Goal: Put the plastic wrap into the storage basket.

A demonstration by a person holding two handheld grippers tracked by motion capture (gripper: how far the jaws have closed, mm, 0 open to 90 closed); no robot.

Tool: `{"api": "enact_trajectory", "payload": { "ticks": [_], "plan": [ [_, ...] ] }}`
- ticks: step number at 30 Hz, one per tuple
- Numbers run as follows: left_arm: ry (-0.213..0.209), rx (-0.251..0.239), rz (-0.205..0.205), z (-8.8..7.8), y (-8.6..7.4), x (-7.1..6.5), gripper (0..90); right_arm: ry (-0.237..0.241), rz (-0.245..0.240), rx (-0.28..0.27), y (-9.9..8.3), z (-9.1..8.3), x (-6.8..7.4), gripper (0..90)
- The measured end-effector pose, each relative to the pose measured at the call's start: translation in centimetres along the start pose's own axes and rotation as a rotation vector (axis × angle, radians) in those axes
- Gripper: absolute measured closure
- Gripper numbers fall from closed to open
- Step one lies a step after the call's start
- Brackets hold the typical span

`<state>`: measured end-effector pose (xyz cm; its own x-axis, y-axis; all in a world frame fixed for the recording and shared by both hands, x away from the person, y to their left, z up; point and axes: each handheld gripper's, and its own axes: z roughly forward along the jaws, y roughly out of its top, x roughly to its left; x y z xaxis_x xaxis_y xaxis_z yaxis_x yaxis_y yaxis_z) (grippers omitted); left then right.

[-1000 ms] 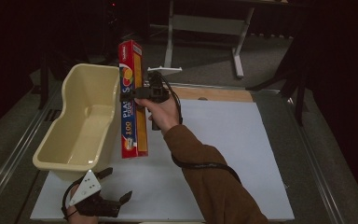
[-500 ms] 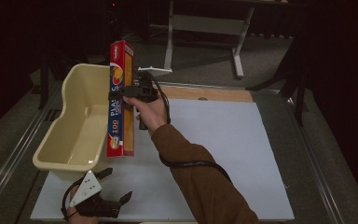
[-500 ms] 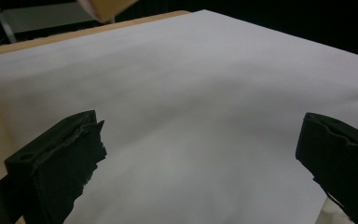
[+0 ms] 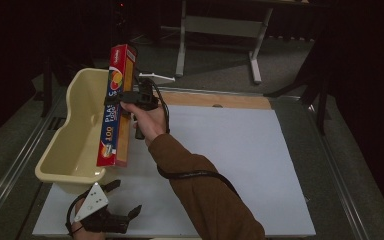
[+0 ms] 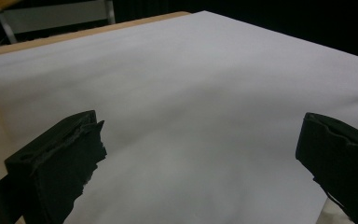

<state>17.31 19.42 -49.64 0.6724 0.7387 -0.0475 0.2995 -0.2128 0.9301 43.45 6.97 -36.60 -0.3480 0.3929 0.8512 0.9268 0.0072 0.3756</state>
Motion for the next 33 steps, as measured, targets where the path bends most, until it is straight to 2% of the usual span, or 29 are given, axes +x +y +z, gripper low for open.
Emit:
{"api": "enact_trajectory", "payload": {
  "ticks": [10,16,28,33],
  "plan": [
    [0.0,-0.004,-0.003,0.0,0.0,0.1,0.4,0.001,0.02,-0.021,-0.1,0.9,0.4,42.0],
    [0.0,-0.005,-0.006,0.0,0.0,0.1,0.4,0.032,0.035,-0.04,0.2,0.8,0.8,42.0],
    [-0.001,-0.011,-0.007,-0.1,-0.1,0.1,0.4,0.059,0.069,-0.062,-0.7,3.3,1.1,41.9],
    [0.001,-0.013,-0.009,-0.2,-0.1,0.1,0.4,0.06,0.092,-0.077,-1.0,4.3,0.8,41.8]
  ]
}}
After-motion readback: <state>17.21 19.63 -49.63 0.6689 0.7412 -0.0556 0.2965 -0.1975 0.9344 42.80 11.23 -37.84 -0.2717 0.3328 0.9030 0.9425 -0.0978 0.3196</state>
